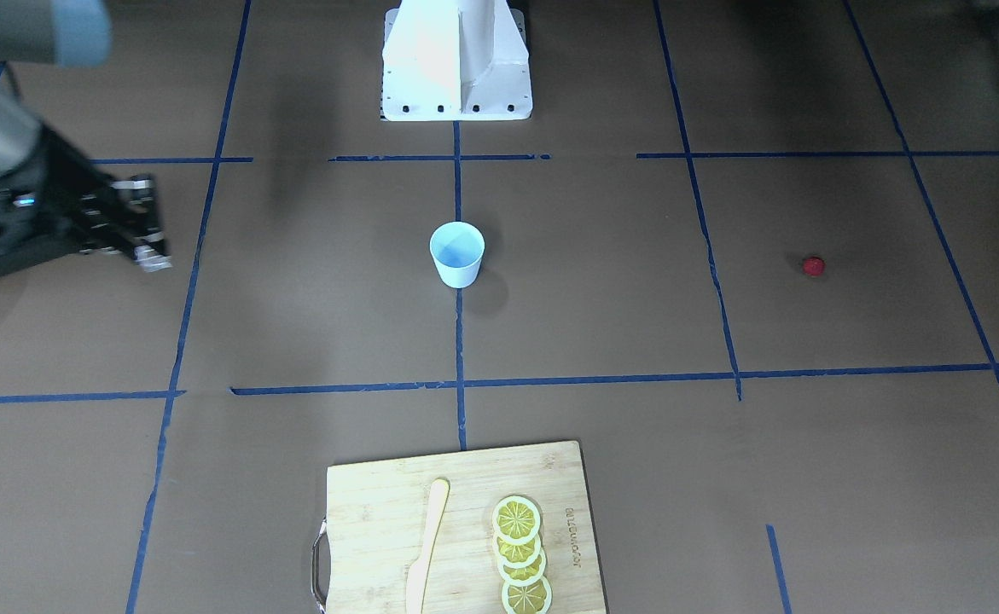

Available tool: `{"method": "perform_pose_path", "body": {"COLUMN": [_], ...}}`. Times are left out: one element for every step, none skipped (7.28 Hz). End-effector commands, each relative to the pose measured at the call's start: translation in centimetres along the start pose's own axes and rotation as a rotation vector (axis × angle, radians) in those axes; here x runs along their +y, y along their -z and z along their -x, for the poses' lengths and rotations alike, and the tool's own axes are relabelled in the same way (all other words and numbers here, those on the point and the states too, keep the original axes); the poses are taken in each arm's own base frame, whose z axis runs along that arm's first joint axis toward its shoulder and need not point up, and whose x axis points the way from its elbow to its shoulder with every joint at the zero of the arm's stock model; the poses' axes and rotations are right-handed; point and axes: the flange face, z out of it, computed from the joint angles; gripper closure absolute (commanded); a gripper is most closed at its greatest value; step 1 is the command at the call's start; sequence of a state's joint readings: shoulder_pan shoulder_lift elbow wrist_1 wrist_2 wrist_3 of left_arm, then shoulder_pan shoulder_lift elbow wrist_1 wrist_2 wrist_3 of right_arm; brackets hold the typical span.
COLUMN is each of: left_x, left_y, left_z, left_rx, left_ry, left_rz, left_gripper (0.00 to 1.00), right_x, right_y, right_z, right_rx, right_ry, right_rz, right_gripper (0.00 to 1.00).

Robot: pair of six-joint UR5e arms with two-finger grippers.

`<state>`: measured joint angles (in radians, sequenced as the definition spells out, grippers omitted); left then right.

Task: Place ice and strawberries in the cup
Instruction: 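Carry the ice cube with the right gripper over the blue cup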

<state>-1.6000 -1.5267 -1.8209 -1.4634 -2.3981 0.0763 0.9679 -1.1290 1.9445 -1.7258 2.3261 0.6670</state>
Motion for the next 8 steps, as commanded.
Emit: {"method": "perform_pose_path", "body": {"left_x": [0.0,0.0,0.0,0.0,0.0,0.1,0.0,0.0], "left_y": [-0.1,-0.2,-0.2,-0.2,-0.2,-0.3,-0.3,-0.3], "left_z": [0.1,0.2,0.2,0.3,0.2,0.3,0.3,0.3], "left_rx": [0.0,-0.002,0.0,-0.002,0.0,0.0,0.0,0.0], "left_ry": [0.002,0.003,0.004,0.006,0.004,0.006,0.006,0.006], "left_rz": [0.002,0.004,0.005,0.005,0.005,0.006,0.006,0.006], "left_gripper": [0.0,0.0,0.0,0.0,0.0,0.0,0.0,0.0], "right_x": [2.9,4.6,4.4,4.1,3.6,2.5,1.5,1.5], "right_y": [-5.0,-8.4,-10.8,-12.5,-13.6,-14.8,-15.8,-15.9], "right_z": [12.9,17.9,21.9,24.3,25.3,26.7,27.4,27.5], "right_rx": [-0.005,0.044,0.066,0.077,0.089,0.086,0.075,0.076], "right_ry": [-0.039,-0.026,-0.052,-0.069,-0.068,-0.065,-0.061,-0.061], "right_rz": [0.01,-0.03,-0.043,-0.028,-0.022,-0.02,-0.026,-0.026], "right_gripper": [1.0,1.0,1.0,1.0,1.0,1.0,1.0,1.0]}}
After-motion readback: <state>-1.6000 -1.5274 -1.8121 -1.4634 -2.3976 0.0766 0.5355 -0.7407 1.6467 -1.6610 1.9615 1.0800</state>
